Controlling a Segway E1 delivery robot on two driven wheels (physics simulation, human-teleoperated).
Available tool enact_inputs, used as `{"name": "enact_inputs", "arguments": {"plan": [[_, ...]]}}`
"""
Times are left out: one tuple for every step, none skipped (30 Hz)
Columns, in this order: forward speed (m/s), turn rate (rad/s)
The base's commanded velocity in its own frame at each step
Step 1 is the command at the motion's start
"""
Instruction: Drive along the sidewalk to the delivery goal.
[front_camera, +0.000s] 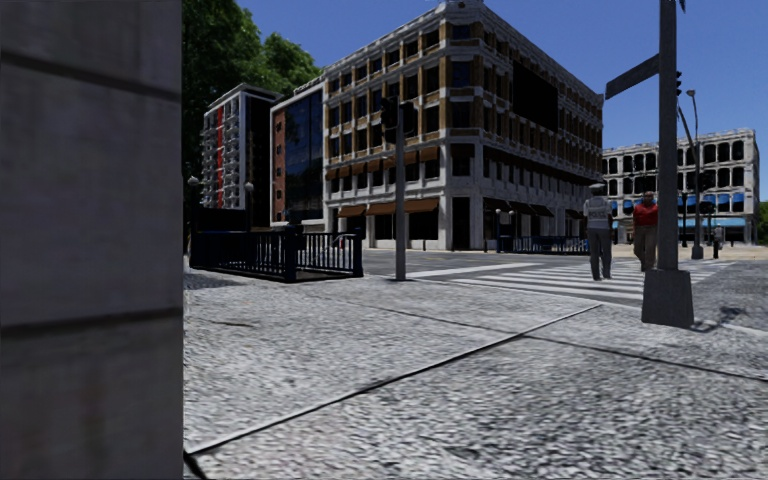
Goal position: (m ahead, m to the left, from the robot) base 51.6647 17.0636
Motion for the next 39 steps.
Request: {"name": "enact_inputs", "arguments": {"plan": [[1.31,-0.68],[1.31,-0.68],[1.31,-0.68],[1.31,-0.68],[1.31,-0.67],[1.31,-0.63],[1.31,-0.48],[1.31,-0.48],[1.31,0.0],[1.31,0.0],[1.31,0.0],[1.31,0.0],[1.31,0.0],[1.31,0.0],[1.31,0.0],[1.32,0.0],[1.32,0.0],[1.32,0.0],[1.33,0.0],[1.33,0.0],[1.37,0.0],[2.0,0.0],[2.0,0.0],[2.0,0.0],[2.0,0.0],[2.0,0.0],[2.0,0.0],[2.0,0.0],[2.0,0.0],[2.0,0.0],[2.0,0.0],[2.0,0.0],[2.0,0.0],[2.0,0.0],[2.0,0.0],[2.0,0.0],[2.0,0.0],[2.0,0.0],[2.0,0.0]]}}
